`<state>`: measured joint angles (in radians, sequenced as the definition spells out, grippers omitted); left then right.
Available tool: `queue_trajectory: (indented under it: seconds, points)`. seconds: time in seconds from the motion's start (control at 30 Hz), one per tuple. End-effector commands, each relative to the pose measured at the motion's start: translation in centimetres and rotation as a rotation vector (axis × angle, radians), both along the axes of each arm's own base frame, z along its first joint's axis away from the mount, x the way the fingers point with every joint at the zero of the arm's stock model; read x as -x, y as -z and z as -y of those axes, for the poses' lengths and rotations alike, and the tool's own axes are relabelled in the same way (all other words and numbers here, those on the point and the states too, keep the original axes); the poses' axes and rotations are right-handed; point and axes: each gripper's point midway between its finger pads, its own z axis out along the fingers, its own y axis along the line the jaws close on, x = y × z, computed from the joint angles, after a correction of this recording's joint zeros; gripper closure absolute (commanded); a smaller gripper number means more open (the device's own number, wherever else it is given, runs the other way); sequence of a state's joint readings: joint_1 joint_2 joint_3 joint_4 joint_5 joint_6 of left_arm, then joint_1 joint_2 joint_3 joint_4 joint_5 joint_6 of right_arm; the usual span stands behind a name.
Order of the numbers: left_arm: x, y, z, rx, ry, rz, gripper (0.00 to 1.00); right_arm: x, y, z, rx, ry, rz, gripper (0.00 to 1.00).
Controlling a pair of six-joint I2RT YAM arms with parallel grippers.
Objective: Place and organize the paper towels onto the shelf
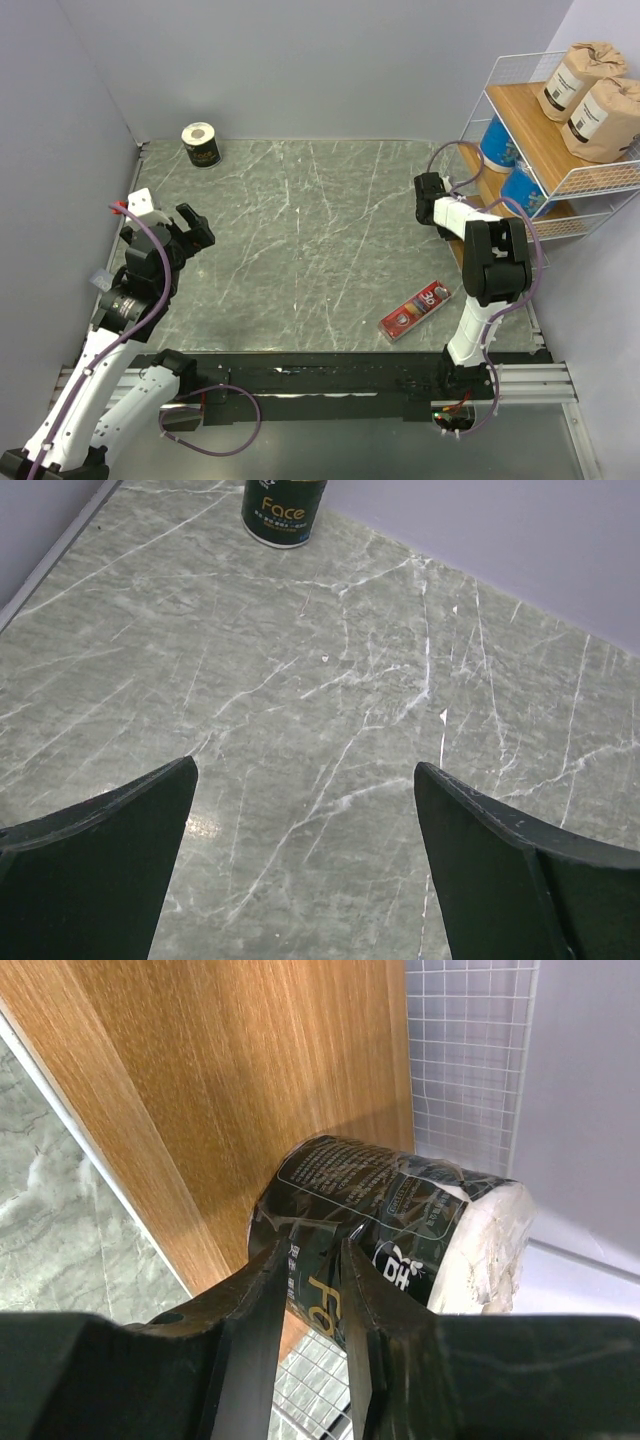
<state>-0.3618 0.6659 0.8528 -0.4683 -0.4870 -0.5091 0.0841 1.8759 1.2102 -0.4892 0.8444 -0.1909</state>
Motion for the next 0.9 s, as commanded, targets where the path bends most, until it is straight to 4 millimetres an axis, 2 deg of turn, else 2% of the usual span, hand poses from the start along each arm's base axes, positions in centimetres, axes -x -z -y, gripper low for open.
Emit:
queue_trajectory:
  seconds: [0.0, 0.17, 0.3, 0.37, 0.4, 0.47, 0.57, 0.6, 0.63, 0.67, 0.7, 0.77, 0.8, 0.83, 0.87]
  points:
    - [-0.3, -0.6, -0.1, -0.005, -0.008, 0.028, 0.04, -0.5, -2.1, -0.1, 0.001, 0.002, 0.085, 0.66]
    - [-0.3, -0.7, -0.1, -0.005, -0.008, 0.030, 0.03, -1.4, -2.7, -2.8, -0.003, -0.085, 0.087, 0.65]
    - [-0.4, -0.4, 0.0, -0.008, -0.008, 0.023, 0.04, -1.8, -2.9, -6.0, -0.084, -0.126, 0.102, 0.62]
    - [-0.5, -0.3, 0.2, -0.010, 0.002, 0.019, 0.03, -2.0, -3.2, -8.5, -0.120, -0.180, 0.109, 0.57]
    - [-0.6, 0.0, 0.3, -0.009, 0.006, 0.013, 0.04, -2.0, -3.7, -10.4, -0.150, -0.222, 0.132, 0.56]
    - [-0.8, 0.4, 0.3, -0.010, 0.002, 0.003, 0.04, -1.9, -4.5, -12.6, -0.200, -0.261, 0.160, 0.53]
    - [-1.5, 0.2, 0.5, 0.004, -0.008, 0.000, 0.04, -1.0, -6.0, -18.1, -0.340, -0.395, 0.206, 0.50]
    - [-1.6, 0.0, 0.5, 0.010, -0.018, 0.001, 0.03, -0.5, -7.4, -19.5, -0.390, -0.436, 0.247, 0.49]
    - [-2.0, 0.2, 0.5, 0.009, -0.025, -0.012, 0.04, 0.5, -7.3, -22.5, -0.466, -0.517, 0.233, 0.46]
    - [-2.2, -0.6, 0.3, 0.016, -0.041, 0.002, 0.04, 1.2, -7.7, -23.9, -0.510, -0.555, 0.244, 0.43]
    - [-2.8, -0.4, 0.2, 0.015, -0.054, -0.013, 0.03, 1.7, -9.3, -25.0, -0.557, -0.594, 0.292, 0.41]
    - [-3.7, -1.6, -0.5, 0.033, -0.080, 0.003, 0.03, 3.7, -9.7, -28.3, -0.655, -0.691, 0.291, 0.32]
    - [-4.3, -1.8, -0.3, 0.052, -0.065, -0.002, 0.04, 4.6, -11.2, -29.1, -0.695, -0.734, 0.328, 0.26]
    - [-5.5, -1.2, -0.2, 0.057, -0.060, -0.029, 0.03, 5.3, -11.4, -30.0, -0.727, -0.769, 0.336, 0.11]
    - [-6.3, -2.4, -1.4, 0.072, -0.088, -0.011, 0.03, 6.7, -12.6, -31.5, -0.807, -0.813, 0.356, 0.01]
